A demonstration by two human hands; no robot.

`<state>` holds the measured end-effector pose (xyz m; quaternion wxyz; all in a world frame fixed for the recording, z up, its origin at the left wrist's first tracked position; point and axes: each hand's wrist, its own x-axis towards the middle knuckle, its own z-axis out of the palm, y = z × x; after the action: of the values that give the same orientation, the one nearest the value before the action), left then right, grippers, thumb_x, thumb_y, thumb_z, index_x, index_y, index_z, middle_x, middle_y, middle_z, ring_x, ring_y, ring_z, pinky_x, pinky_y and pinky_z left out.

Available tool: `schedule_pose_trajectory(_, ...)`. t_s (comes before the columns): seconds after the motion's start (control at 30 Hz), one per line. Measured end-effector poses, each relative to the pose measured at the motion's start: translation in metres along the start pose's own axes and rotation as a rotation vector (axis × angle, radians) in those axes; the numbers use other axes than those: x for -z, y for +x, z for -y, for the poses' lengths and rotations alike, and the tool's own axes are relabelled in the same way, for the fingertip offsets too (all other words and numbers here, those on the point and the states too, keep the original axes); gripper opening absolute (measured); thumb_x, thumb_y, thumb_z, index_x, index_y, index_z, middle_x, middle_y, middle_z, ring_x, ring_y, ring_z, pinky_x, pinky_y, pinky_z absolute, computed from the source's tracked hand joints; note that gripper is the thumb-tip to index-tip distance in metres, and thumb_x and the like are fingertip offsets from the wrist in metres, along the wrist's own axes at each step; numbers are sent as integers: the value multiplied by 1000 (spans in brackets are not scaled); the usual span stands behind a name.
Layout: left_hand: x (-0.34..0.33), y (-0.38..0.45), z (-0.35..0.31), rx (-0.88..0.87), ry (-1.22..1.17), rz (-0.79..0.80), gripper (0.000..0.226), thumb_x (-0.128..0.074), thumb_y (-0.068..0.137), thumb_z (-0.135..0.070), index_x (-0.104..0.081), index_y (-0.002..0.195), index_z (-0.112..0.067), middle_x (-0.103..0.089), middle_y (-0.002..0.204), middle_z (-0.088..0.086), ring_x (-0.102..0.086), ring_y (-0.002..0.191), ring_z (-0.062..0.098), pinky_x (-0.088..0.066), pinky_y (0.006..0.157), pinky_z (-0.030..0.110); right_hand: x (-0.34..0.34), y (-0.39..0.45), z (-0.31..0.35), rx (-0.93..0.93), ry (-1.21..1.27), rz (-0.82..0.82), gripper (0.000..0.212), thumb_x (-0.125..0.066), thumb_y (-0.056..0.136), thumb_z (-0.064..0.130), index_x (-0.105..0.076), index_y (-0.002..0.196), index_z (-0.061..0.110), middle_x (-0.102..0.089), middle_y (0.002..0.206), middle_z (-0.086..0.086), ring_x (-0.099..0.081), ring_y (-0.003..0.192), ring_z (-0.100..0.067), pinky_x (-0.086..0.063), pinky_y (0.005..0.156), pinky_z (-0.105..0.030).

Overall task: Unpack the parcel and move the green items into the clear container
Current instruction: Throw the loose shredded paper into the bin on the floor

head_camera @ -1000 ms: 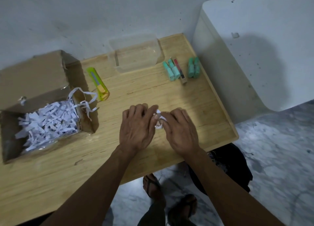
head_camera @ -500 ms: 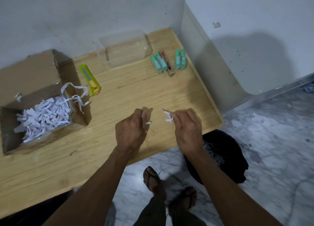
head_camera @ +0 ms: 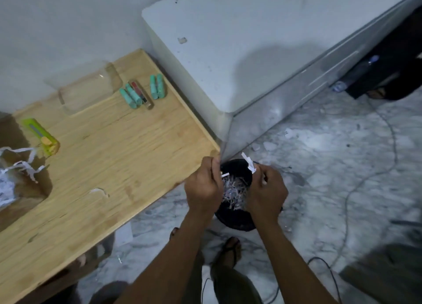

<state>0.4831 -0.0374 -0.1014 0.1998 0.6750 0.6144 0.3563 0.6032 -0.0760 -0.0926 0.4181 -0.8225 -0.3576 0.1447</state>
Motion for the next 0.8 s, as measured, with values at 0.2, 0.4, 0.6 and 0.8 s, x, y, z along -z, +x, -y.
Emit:
schedule_pose_trajectory(0.2,-106,-39,12,135,78,280,60,-24,105,-57,-59,91,-10,-58,66,14,-56,60,39,-27,51,32,-8,13,-103,-203,-87,56,19,-53,97,10,-67,91,-1,-63,85,-16,-56,76,-26,-33,66,-26)
schedule_pose_trajectory(0.4,-188,-55,62,333,76,558,47,-30,107,-51,-61,128,-21,-64,127,7,-59,116,32,-48,90,42,-57,23,-195,-274,-180,276,39,-44,102,32,-62,119,3,-64,112,-18,-60,104,-32,-40,79,-30)
schedule_pose_trajectory(0.6,-190,-55,59,450,-17,686,56,-29,108,-47,-35,157,-20,-35,163,2,-31,149,22,-25,117,35,-58,22,-212,-350,-190,328,50,-38,103,35,-50,137,0,-55,135,-19,-48,128,-33,-38,103,-39)
schedule_pose_trajectory(0.8,-136,-45,20,288,-55,646,55,-30,108,-45,-42,153,-14,-43,158,5,-38,146,21,-28,120,32,-23,28,-149,-310,-135,258,43,-42,103,30,-53,134,3,-58,132,-17,-52,124,-30,-40,102,-36)
